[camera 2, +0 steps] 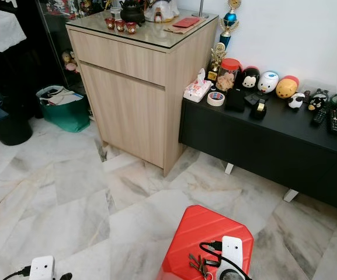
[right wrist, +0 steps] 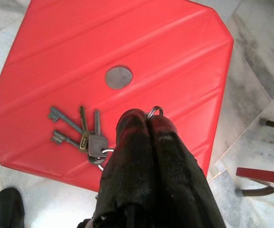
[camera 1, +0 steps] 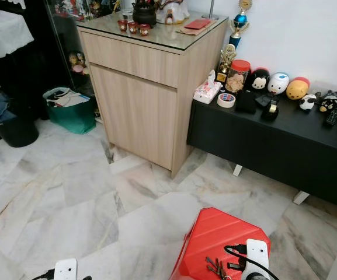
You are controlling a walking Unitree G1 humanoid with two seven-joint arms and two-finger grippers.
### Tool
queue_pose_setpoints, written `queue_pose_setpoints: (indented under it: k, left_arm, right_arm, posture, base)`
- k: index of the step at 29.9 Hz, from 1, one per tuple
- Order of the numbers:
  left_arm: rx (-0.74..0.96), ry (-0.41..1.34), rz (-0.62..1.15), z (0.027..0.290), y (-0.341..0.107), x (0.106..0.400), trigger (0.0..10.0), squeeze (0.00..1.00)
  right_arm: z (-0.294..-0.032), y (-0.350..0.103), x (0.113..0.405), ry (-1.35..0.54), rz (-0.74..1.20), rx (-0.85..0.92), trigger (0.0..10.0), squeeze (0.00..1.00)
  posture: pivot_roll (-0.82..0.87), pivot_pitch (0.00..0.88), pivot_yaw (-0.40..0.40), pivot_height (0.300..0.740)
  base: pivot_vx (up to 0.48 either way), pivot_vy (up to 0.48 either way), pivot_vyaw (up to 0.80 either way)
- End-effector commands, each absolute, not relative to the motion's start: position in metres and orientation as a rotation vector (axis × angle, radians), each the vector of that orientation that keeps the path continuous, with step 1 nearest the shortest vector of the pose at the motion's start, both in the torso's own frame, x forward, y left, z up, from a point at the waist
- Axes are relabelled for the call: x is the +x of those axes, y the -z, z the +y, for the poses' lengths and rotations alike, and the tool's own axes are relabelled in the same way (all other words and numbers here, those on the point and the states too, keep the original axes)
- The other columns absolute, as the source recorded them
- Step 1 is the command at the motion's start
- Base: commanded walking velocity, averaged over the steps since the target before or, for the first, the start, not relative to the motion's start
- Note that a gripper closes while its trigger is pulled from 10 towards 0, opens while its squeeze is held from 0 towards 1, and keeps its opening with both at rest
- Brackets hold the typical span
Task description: Hang keys on a hook
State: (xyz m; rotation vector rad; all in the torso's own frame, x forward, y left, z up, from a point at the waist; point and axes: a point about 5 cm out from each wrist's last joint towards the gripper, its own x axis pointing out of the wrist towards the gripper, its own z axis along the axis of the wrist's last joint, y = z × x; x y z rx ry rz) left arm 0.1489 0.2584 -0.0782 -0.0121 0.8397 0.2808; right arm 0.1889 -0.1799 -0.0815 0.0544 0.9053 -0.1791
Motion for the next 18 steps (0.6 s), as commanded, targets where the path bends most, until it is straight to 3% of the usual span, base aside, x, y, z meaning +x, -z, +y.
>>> queue_pose_setpoints:
  k: [1,18]
  left_arm:
    - [-0.016,-0.301,0.87,0.2668,0.0791,0.1417,10.0,0.0]
    - [-0.029,-0.302,0.9,0.2636,0.0824,0.1377,10.0,0.0]
  right_arm:
    - [-0.182,0.0827,0.1865,0.19,0.917,0.056,10.0,0.0]
    - [-0.1826,0.0825,0.1867,0.191,0.914,0.062,10.0,0.0]
  posture:
    - [0.03,0.0,-0.023,0.736]
    - [0.03,0.0,-0.023,0.736]
  base:
    - [-0.251,0.0,0.0]
    - [-0.273,0.0,0.0]
